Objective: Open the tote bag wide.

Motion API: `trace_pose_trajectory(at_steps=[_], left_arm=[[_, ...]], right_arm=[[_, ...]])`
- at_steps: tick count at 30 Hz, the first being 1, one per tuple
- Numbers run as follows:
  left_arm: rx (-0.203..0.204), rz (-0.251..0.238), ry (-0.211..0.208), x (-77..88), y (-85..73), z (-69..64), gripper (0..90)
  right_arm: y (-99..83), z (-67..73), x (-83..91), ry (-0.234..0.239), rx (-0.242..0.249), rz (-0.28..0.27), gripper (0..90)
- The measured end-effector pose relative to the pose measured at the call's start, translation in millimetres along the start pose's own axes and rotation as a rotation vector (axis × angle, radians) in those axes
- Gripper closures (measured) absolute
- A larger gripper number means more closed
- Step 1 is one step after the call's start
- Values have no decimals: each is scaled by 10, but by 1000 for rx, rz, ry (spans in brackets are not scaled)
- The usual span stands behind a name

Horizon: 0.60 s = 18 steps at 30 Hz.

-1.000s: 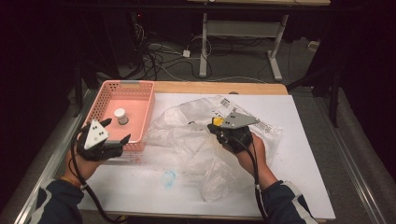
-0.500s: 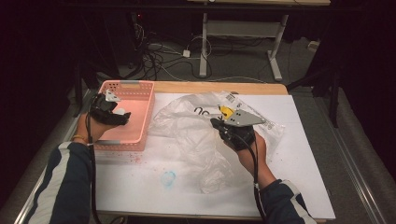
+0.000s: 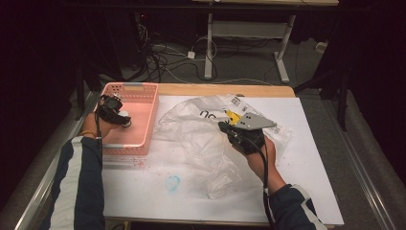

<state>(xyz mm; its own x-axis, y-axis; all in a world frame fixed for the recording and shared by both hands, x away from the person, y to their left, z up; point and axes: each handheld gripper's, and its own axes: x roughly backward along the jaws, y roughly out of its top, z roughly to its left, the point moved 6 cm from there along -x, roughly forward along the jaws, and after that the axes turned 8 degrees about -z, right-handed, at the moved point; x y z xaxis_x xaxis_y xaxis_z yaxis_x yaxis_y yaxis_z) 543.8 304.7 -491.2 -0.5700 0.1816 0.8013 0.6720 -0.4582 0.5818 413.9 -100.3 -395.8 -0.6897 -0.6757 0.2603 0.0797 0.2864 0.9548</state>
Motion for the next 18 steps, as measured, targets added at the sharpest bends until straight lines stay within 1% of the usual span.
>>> trace_pose_trajectory(at_steps=[2,3,6,7,9,12,13,15,18], left_arm=[[-20,-4,3,20,9,-17,479],[-29,-15,8,42,20,-28,479],[-33,-84,12,153,77,-57,481],[-42,-106,16,203,98,-75,481],[-57,-166,20,331,147,-131,481],[-100,-265,7,566,197,-291,481],[-116,-295,8,646,201,-355,482],[-144,-346,-3,792,181,-474,482],[-160,-426,-17,978,131,-621,482]], right_arm=[[6,-1,6,-3,4,-3,900],[15,-5,15,-8,7,-8,900],[40,-8,35,-10,6,-18,900],[55,-13,44,-13,4,-20,900],[73,-16,52,-18,3,-28,900],[84,1,51,-20,3,-30,900],[86,25,42,-30,14,-23,900],[88,33,34,-29,19,-24,900],[85,46,30,-28,16,-20,900]])
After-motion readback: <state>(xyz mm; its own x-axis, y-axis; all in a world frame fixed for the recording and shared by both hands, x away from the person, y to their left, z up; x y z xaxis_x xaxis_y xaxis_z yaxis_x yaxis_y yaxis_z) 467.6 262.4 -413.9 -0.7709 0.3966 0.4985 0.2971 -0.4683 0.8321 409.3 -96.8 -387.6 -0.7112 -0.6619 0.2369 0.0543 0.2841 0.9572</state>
